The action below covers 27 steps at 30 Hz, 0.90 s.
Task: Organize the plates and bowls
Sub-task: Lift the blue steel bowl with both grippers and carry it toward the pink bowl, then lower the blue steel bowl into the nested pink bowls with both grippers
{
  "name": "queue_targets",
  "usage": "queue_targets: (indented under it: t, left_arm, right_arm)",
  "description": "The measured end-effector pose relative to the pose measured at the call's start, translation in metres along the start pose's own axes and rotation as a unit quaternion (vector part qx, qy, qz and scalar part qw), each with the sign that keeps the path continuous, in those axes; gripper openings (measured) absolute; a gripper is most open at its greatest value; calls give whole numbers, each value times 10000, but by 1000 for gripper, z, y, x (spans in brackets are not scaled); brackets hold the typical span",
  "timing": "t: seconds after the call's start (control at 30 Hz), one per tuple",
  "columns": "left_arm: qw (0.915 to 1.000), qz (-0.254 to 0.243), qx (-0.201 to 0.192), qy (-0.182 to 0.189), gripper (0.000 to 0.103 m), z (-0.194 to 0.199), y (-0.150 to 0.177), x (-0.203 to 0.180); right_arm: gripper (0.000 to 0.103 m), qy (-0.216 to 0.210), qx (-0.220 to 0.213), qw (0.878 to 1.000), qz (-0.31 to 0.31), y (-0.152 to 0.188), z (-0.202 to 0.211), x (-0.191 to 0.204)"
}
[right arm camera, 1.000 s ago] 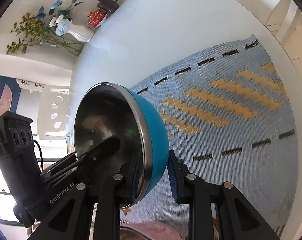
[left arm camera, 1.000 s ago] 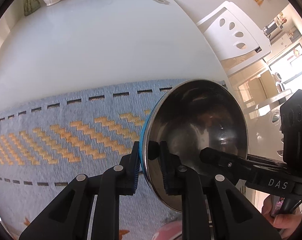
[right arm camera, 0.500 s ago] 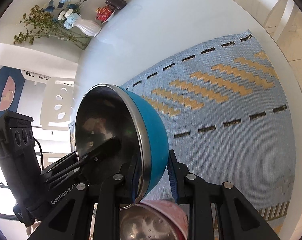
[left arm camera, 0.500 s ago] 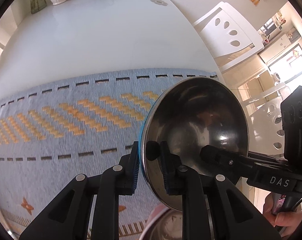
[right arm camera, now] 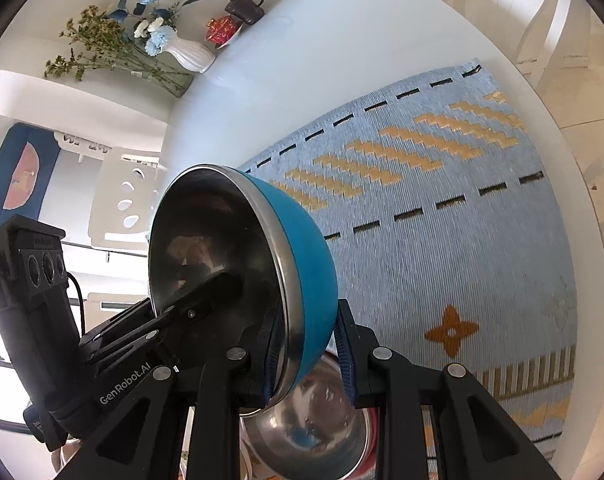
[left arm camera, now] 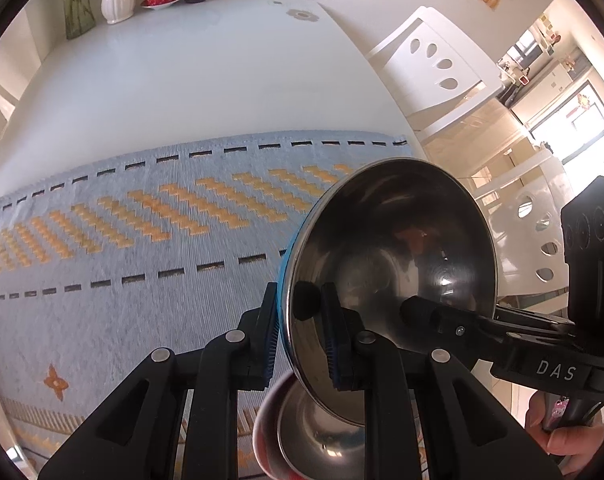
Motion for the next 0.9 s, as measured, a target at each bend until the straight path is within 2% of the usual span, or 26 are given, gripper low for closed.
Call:
queue_targets:
  t: [0.47, 0.9]
  left_arm:
    - [9998, -159, -91, 9, 17, 23, 37, -10]
    - [9995, -306, -98, -35, 17, 36, 63, -15]
  right_arm:
    - [25, 101, -135, 9999, 25, 49, 15, 12]
    - [25, 180, -162, 9997, -21, 81, 14, 23]
Point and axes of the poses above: each gripper's, at about its wrist camera, not at the fingertips, and z roughly against the way its jaws point, x to its left, y to its underside, the point moved 7 cm from there along -z, roughly the way its jaws point, and after that the axes turned 14 degrees about x, right-handed, at the moved point
